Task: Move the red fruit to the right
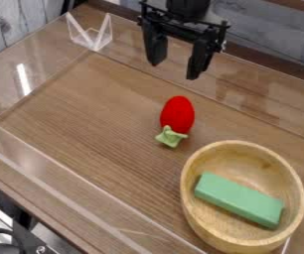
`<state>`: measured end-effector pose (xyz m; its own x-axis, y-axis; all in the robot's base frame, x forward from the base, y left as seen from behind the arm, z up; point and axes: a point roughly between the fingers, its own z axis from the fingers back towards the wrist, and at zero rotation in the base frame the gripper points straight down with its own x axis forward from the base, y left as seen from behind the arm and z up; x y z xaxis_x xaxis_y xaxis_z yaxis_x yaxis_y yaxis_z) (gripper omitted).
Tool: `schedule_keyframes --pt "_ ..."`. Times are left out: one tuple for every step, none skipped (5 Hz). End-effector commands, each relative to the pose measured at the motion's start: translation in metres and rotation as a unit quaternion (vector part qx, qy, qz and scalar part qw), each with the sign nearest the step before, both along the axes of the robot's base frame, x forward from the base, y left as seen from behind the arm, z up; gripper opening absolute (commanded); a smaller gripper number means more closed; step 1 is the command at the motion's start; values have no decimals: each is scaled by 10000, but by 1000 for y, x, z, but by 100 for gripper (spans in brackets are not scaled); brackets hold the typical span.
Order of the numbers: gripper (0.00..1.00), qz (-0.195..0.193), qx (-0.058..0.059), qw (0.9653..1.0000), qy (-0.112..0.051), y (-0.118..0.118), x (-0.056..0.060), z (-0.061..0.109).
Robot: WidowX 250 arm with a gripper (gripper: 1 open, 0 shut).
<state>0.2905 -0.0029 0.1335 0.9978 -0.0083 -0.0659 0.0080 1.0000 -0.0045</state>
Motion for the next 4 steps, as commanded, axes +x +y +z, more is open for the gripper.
schedule_keyframes --pt "100 188 -8 9998 4 18 0 2" --pt "100 545 1 9984 -125 46 -9 7" --pt "100 845 17 9959 -336 90 -19 16" --pt "100 915 60 9947 -466 128 -17 15"
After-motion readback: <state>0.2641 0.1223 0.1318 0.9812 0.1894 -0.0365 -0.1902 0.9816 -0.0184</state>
